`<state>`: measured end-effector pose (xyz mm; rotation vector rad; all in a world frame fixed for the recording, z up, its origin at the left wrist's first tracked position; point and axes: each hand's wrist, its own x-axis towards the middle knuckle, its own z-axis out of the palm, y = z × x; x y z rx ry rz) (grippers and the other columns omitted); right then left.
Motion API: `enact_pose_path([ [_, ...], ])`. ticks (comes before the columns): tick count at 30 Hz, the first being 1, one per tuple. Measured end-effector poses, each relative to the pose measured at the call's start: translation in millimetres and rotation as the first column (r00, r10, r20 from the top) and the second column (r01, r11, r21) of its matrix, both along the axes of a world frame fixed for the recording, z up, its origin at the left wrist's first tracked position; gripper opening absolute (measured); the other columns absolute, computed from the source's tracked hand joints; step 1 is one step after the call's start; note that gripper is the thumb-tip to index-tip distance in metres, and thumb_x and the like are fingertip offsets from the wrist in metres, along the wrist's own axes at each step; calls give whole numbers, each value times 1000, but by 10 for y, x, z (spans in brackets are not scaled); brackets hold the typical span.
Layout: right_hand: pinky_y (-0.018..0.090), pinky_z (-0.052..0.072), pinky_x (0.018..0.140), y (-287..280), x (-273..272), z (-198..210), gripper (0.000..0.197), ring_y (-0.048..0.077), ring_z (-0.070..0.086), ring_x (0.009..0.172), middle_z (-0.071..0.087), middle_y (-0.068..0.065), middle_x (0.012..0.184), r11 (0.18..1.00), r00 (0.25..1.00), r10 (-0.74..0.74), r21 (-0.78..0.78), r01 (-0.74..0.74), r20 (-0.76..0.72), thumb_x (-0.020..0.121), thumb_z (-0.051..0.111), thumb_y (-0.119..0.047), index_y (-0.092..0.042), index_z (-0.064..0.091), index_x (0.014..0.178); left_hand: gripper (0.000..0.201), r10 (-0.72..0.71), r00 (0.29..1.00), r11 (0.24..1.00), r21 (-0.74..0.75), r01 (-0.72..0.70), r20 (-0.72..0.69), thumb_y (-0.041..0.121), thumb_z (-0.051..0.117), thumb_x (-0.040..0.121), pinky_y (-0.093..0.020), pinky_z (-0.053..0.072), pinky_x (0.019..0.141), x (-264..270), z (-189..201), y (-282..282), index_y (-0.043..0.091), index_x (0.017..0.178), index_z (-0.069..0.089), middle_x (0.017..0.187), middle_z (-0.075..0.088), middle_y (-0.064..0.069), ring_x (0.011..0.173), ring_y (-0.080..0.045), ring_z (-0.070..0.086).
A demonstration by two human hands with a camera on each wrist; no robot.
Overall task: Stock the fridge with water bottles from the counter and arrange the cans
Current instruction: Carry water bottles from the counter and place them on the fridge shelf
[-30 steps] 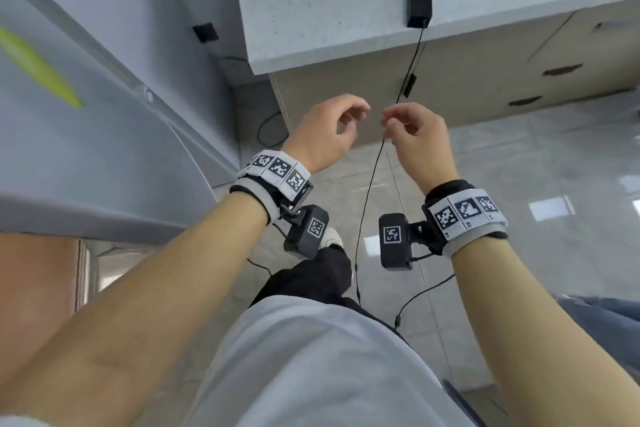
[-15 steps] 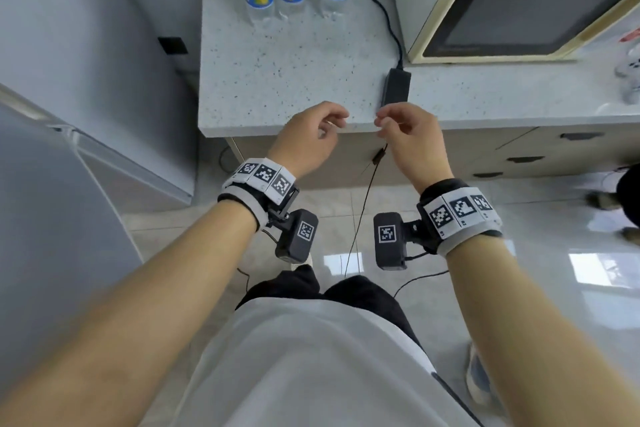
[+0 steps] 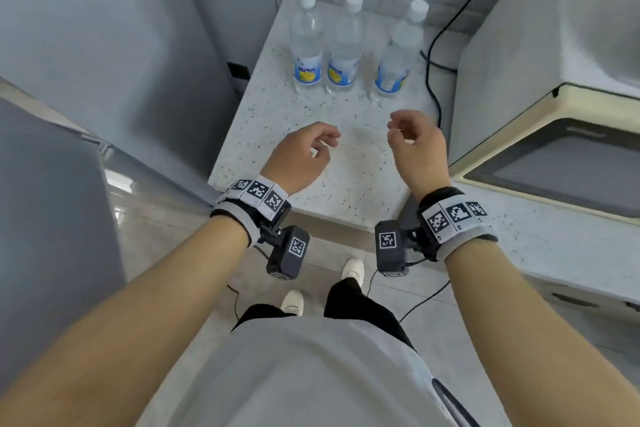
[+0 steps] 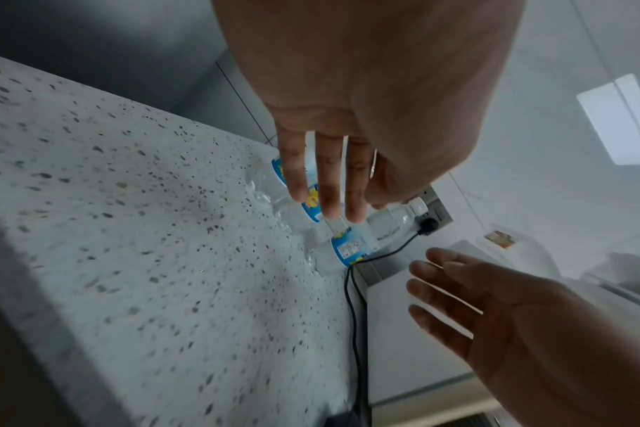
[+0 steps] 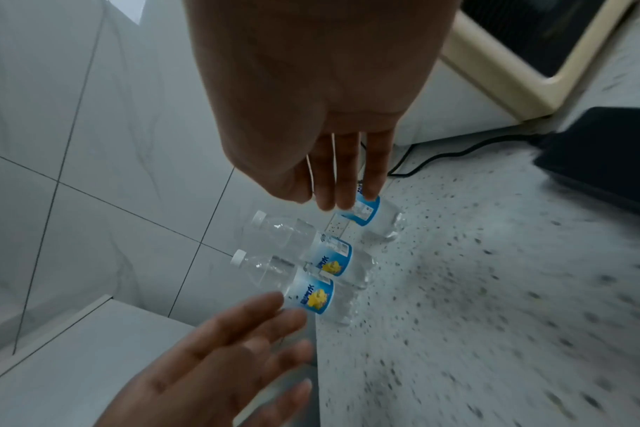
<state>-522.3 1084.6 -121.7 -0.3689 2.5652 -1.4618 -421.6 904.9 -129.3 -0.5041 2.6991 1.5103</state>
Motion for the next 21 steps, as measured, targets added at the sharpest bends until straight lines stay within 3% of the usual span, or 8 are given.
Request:
enact_pose_path([
  [2, 14, 50, 81, -81, -433, 24, 36, 13, 61, 99, 61, -2, 114, 998, 999, -50, -33, 50, -19, 91, 59, -12, -12, 57, 126, 32, 32, 999, 999, -20, -31, 28, 8, 49, 94, -28, 52, 91, -202, 17, -6, 22, 120, 62, 111, 68, 10, 101, -8, 61],
  [3, 13, 48, 83, -131, -639, 32, 42, 14, 59, 104, 59, -2, 120, 996, 997, -77, -40, 76, -27, 90, 61, -16, -13, 53, 131, 32, 48, 998, 998, -31, -47, 42, 8, 49, 94, -28, 52, 91, -299, 15, 1, 22, 119, 62, 111, 68, 10, 101, -8, 61],
  [8, 27, 34, 111, -480, -1462, 12, 79, 17, 42, 132, 42, 1, 140, 986, 991, -137, -91, 136, 4, 78, 73, -32, -13, 35, 145, 32, 143, 987, 989, -53, -140, 66, 7, 49, 93, -29, 51, 92, -637, 13, 37, 24, 117, 63, 110, 67, 10, 100, -9, 62],
  [10, 32, 31, 117, -597, -1678, -58, 89, 17, 39, 135, 40, 4, 144, 985, 992, -126, -111, 129, 30, 72, 75, -35, -11, 32, 146, 33, 170, 984, 985, -55, -166, 62, 6, 49, 92, -30, 51, 91, -694, 27, 32, 23, 118, 63, 111, 67, 9, 99, -8, 61],
  [13, 30, 37, 112, -737, -1855, -177, 89, 18, 45, 129, 44, 3, 140, 985, 983, -84, -134, 107, 164, 73, 79, -32, -12, 32, 146, 35, 199, 978, 979, -50, -196, 67, 8, 49, 92, -31, 52, 91, -728, 64, -38, 24, 120, 62, 112, 67, 11, 102, -8, 62],
  [16, 21, 42, 92, -832, -1926, -288, 79, 13, 53, 111, 50, -4, 121, 988, 973, -65, -121, 94, 223, 76, 79, -29, -13, 36, 140, 34, 231, 972, 973, -26, -231, 32, 8, 48, 92, -29, 52, 90, -746, 97, -145, 25, 118, 62, 111, 67, 13, 104, -6, 62],
  [19, 25, 49, 90, -879, -1913, -330, 67, 13, 57, 102, 57, -5, 112, 992, 972, -60, -92, 83, 227, 76, 79, -28, -12, 46, 132, 32, 233, 972, 972, -14, -233, -11, 7, 49, 93, -20, 49, 88, -792, 160, -202, 23, 118, 62, 112, 67, 13, 103, -1, 61],
  [21, 27, 51, 88, -878, -1864, -307, 60, 13, 59, 98, 61, -3, 110, 996, 975, -60, -53, 73, 216, 75, 78, -27, -11, 51, 127, 33, 210, 974, 976, -34, -213, -86, 7, 51, 94, -20, 49, 92, -877, 231, -247, 21, 122, 61, 118, 65, 11, 107, -2, 60],
])
